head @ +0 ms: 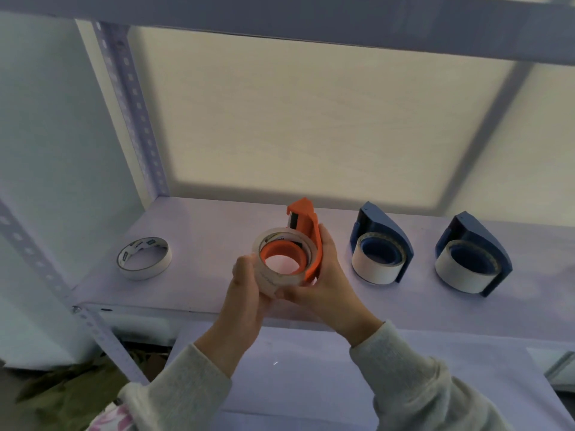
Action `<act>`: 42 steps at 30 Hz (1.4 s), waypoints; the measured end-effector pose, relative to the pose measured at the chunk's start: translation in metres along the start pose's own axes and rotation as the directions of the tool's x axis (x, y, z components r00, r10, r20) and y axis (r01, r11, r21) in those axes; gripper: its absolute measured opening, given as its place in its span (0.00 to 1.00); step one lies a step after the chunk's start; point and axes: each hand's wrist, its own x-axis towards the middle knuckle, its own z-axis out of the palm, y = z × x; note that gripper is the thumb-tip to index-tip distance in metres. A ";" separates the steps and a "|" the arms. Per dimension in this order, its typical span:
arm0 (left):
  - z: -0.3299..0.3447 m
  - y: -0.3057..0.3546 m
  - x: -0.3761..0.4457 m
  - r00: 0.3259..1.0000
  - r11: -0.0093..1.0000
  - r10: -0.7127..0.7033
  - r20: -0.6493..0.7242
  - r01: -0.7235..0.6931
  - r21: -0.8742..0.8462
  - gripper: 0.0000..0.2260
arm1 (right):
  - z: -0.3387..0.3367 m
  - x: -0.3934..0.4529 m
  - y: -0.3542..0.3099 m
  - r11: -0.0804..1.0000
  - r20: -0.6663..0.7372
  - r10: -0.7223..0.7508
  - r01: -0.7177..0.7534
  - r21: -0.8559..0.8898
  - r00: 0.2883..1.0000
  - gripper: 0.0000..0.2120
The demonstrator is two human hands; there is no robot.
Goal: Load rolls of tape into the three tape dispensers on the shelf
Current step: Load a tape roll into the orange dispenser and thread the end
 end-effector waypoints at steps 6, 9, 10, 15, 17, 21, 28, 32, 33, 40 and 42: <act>-0.012 0.001 0.021 0.968 0.902 -0.031 -0.249 0.134 0.411 0.23 | -0.013 0.019 0.010 0.995 0.046 0.095 -0.093 -0.040 0.994 0.62; -0.009 0.007 0.025 0.968 0.812 0.004 -0.252 0.144 0.565 0.18 | -0.016 0.021 0.013 0.992 0.078 0.129 -0.128 -0.020 0.988 0.61; -0.009 0.008 0.026 0.968 0.784 0.010 -0.251 0.148 0.603 0.18 | -0.018 0.021 0.014 0.990 0.085 0.143 -0.143 -0.012 0.986 0.61; -0.020 0.013 0.033 0.979 0.556 0.086 -0.184 0.106 0.824 0.22 | -0.019 0.027 0.021 0.985 0.097 0.170 -0.170 -0.012 0.981 0.62; -0.022 0.014 0.037 0.984 0.499 0.094 -0.148 0.082 0.863 0.22 | -0.020 0.031 0.023 0.986 0.102 0.160 -0.155 -0.058 0.982 0.57; -0.025 0.013 0.040 0.986 0.447 0.120 -0.117 0.052 0.893 0.22 | -0.021 0.034 0.024 0.982 0.080 0.132 -0.119 -0.149 0.988 0.57; -0.028 0.011 0.041 0.988 0.429 0.113 -0.105 0.046 0.902 0.25 | -0.022 0.033 0.027 0.979 0.068 0.164 -0.154 -0.132 0.984 0.54; -0.031 0.012 0.041 0.987 0.454 0.098 -0.126 0.068 0.889 0.25 | -0.020 0.031 0.030 0.977 0.065 0.195 -0.188 -0.105 0.979 0.62; -0.031 0.012 0.040 0.987 0.455 0.101 -0.127 0.068 0.888 0.24 | -0.019 0.031 0.030 0.975 0.060 0.204 -0.198 -0.100 0.977 0.64; -0.033 0.012 0.038 0.989 0.472 0.115 -0.093 0.028 0.881 0.24 | -0.017 0.028 0.026 0.976 0.056 0.215 -0.213 -0.039 0.975 0.66; -0.036 0.010 0.036 0.983 0.512 0.164 -0.078 -0.017 0.859 0.24 | -0.015 0.026 0.025 0.977 0.051 0.213 -0.211 -0.040 0.976 0.64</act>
